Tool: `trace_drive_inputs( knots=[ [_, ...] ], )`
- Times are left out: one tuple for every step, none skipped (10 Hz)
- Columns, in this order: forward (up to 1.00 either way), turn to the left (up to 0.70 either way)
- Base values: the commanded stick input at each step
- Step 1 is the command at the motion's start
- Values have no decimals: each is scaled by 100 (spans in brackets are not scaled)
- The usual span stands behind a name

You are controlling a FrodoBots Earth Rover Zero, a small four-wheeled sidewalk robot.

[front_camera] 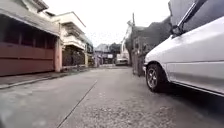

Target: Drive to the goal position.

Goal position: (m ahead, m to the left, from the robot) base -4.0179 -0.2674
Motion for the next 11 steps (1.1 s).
trace_drive_inputs(
  knots=[
    [100, 0],
    [100, 0],
    [100, 0],
    [100, 0],
    [100, 0],
    [100, -9],
    [100, -26],
    [100, -6],
    [100, 0],
    [100, 0],
    [100, 0]
  ],
)
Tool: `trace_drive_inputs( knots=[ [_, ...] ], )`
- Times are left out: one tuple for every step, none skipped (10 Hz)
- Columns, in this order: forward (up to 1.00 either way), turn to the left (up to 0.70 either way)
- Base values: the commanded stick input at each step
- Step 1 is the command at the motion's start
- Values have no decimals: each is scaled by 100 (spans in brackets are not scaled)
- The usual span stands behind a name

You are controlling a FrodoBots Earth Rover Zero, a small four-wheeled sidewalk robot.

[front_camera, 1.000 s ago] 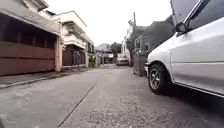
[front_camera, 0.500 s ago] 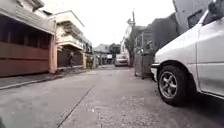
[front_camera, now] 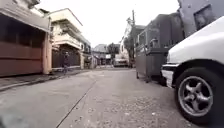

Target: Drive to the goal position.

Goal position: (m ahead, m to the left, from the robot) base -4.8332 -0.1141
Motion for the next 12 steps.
trace_drive_inputs(
  knots=[
    [100, 0],
    [100, 0],
    [100, 0],
    [100, 0],
    [100, 0],
    [100, 0],
    [100, 0],
    [100, 0],
    [100, 0],
    [100, -12],
    [100, -27],
    [100, -6]
  ],
)
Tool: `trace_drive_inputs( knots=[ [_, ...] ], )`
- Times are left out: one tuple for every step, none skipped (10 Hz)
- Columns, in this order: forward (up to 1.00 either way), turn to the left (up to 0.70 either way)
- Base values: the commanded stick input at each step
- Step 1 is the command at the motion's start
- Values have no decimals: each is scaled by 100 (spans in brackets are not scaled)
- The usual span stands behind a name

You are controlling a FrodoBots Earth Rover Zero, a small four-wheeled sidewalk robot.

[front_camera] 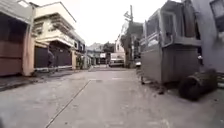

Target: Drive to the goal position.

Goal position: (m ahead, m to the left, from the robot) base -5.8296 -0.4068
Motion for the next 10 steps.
trace_drive_inputs(
  knots=[
    [100, 0],
    [100, 0],
    [100, 0],
    [100, 0],
    [100, 0],
    [100, -10],
    [100, -27],
    [100, -12],
    [100, 0],
    [100, 0]
  ],
)
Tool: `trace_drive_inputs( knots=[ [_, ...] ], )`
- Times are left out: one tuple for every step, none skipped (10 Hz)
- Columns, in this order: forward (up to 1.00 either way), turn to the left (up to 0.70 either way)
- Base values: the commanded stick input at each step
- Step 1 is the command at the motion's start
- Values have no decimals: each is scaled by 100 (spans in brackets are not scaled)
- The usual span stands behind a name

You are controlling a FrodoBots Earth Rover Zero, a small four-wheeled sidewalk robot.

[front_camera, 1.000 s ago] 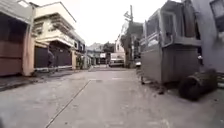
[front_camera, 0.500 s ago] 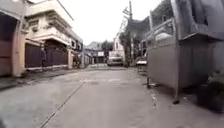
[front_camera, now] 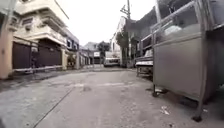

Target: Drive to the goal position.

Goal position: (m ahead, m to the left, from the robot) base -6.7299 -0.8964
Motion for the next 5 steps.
trace_drive_inputs(
  knots=[
    [100, 0],
    [100, 0],
    [100, 0],
    [100, 0],
    [100, 0]
  ],
)
